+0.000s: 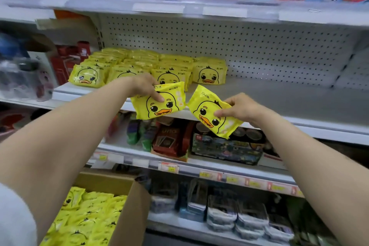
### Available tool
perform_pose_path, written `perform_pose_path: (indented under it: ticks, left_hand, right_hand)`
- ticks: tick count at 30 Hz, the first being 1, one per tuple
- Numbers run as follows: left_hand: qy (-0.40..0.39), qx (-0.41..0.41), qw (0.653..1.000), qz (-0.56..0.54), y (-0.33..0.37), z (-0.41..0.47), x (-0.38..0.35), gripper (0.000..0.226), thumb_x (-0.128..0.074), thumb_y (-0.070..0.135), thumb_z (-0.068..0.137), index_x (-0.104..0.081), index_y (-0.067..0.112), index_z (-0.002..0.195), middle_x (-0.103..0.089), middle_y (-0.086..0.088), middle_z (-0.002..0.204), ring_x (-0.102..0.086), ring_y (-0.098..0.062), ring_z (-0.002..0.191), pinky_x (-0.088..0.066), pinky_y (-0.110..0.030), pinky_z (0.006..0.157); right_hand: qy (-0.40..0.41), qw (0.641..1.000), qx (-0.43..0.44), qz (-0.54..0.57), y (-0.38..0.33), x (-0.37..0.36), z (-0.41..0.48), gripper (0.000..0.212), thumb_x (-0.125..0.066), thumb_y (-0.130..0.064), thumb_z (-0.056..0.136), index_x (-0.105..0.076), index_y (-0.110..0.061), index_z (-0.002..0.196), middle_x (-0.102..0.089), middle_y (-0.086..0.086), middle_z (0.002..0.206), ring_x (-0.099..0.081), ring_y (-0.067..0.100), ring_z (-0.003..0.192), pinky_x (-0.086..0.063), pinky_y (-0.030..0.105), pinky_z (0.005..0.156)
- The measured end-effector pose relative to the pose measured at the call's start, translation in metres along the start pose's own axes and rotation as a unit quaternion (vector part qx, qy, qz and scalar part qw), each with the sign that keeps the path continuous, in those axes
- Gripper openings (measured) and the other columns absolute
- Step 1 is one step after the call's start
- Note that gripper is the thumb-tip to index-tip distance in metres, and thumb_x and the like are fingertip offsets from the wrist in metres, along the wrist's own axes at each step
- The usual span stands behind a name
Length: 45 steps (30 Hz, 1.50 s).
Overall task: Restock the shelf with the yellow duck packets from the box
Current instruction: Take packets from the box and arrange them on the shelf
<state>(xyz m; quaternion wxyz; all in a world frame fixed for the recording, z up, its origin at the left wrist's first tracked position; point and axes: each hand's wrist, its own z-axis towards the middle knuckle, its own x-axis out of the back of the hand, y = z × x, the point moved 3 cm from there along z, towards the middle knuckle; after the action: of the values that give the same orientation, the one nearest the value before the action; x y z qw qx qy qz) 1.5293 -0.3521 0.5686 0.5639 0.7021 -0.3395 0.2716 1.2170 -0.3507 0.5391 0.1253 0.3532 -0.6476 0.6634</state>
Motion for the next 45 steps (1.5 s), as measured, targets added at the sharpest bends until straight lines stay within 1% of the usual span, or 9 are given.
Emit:
perform_pose_path:
  ticks: [4, 9, 14, 22, 26, 31, 37, 41, 45]
  left_hand:
    - [0.035, -0.025, 0.998, 0.051, 0.021, 0.034, 0.022, 0.067, -0.085, 0.028, 0.071, -0.058, 0.010, 0.130, -0.062, -0.004, 0.120, -0.057, -0.025, 0.109, -0.041, -0.029, 0.091]
    - [0.036, -0.028, 0.980, 0.194, 0.030, 0.081, 0.047, 0.086, -0.082, 0.047, 0.072, -0.044, 0.018, 0.144, -0.043, -0.005, 0.148, -0.041, -0.030, 0.134, -0.036, -0.042, 0.110]
    - [-0.003, -0.073, 0.964, 0.257, 0.033, 0.116, 0.049, 0.082, -0.079, 0.049, 0.073, -0.047, 0.020, 0.142, -0.048, 0.001, 0.143, -0.048, -0.023, 0.125, -0.042, -0.037, 0.103]
    - [-0.056, -0.141, 0.940, 0.305, 0.033, 0.153, 0.039, 0.068, -0.079, 0.048, 0.073, -0.056, 0.025, 0.133, -0.057, 0.010, 0.120, -0.054, -0.018, 0.111, -0.045, -0.033, 0.094]
    - [-0.044, -0.163, 0.907, 0.387, 0.040, 0.160, 0.036, 0.044, -0.078, 0.052, 0.072, -0.061, 0.017, 0.094, -0.061, 0.001, 0.089, -0.059, -0.024, 0.090, -0.049, -0.035, 0.078]
    - [0.005, -0.161, 0.874, 0.458, 0.047, 0.163, 0.030, 0.064, -0.081, 0.056, 0.064, -0.057, 0.013, 0.105, -0.059, -0.005, 0.100, -0.058, -0.026, 0.091, -0.048, -0.033, 0.067]
    - [-0.007, -0.162, 0.904, 0.394, 0.056, 0.164, 0.034, 0.058, -0.079, 0.059, 0.066, -0.051, 0.016, 0.092, -0.054, -0.002, 0.090, -0.050, -0.020, 0.079, -0.034, -0.027, 0.060]
    - [0.070, -0.245, 0.963, 0.087, 0.086, 0.155, 0.038, 0.056, -0.080, 0.050, 0.072, -0.059, 0.025, 0.116, -0.062, 0.006, 0.109, -0.060, -0.014, 0.103, -0.049, -0.031, 0.089]
    - [0.030, -0.332, 0.941, -0.058, 0.115, 0.153, 0.011, 0.056, -0.081, 0.034, 0.076, -0.059, 0.029, 0.127, -0.059, 0.010, 0.122, -0.055, -0.004, 0.113, -0.045, -0.017, 0.093]
  right_hand:
    - [0.046, 0.999, -0.007, -0.013, -0.001, 0.030, 0.031, 0.020, -0.086, -0.021, 0.075, -0.077, -0.012, 0.090, -0.076, -0.001, 0.071, -0.071, 0.009, 0.060, -0.055, 0.021, 0.057]
    - [0.074, 0.994, 0.015, -0.084, -0.012, 0.059, 0.077, 0.026, -0.086, -0.038, 0.072, -0.075, -0.025, 0.092, -0.075, -0.005, 0.084, -0.069, 0.009, 0.075, -0.049, 0.021, 0.066]
    - [0.064, 0.987, 0.027, -0.144, -0.021, 0.069, 0.113, 0.030, -0.081, -0.042, 0.077, -0.077, -0.020, 0.098, -0.076, -0.001, 0.092, -0.070, 0.017, 0.089, -0.053, 0.032, 0.086]
    - [0.068, 0.995, 0.034, -0.060, -0.018, 0.075, 0.144, 0.026, -0.084, -0.031, 0.076, -0.078, -0.018, 0.098, -0.078, -0.001, 0.090, -0.074, 0.018, 0.088, -0.055, 0.032, 0.086]
    - [0.060, 0.997, 0.027, -0.035, -0.015, 0.074, 0.154, 0.027, -0.085, -0.028, 0.075, -0.078, -0.019, 0.099, -0.078, -0.001, 0.090, -0.074, 0.017, 0.087, -0.055, 0.031, 0.087]
    - [0.050, 0.998, 0.025, -0.017, -0.013, 0.074, 0.160, 0.027, -0.085, -0.026, 0.075, -0.078, -0.019, 0.100, -0.078, -0.001, 0.088, -0.075, 0.018, 0.087, -0.056, 0.036, 0.093]
    - [0.048, 0.998, 0.030, -0.019, -0.011, 0.078, 0.160, 0.027, -0.085, -0.023, 0.075, -0.077, -0.017, 0.101, -0.078, -0.001, 0.089, -0.074, 0.021, 0.089, -0.056, 0.037, 0.092]
    - [0.036, 0.998, 0.052, -0.020, -0.016, 0.079, 0.153, 0.024, -0.084, -0.021, 0.076, -0.078, -0.017, 0.099, -0.078, -0.002, 0.089, -0.074, 0.016, 0.084, -0.057, 0.031, 0.083]
    - [0.014, 0.996, 0.081, -0.018, -0.026, 0.078, 0.148, 0.023, -0.084, -0.019, 0.077, -0.077, -0.018, 0.099, -0.077, -0.002, 0.092, -0.073, 0.014, 0.085, -0.057, 0.022, 0.074]
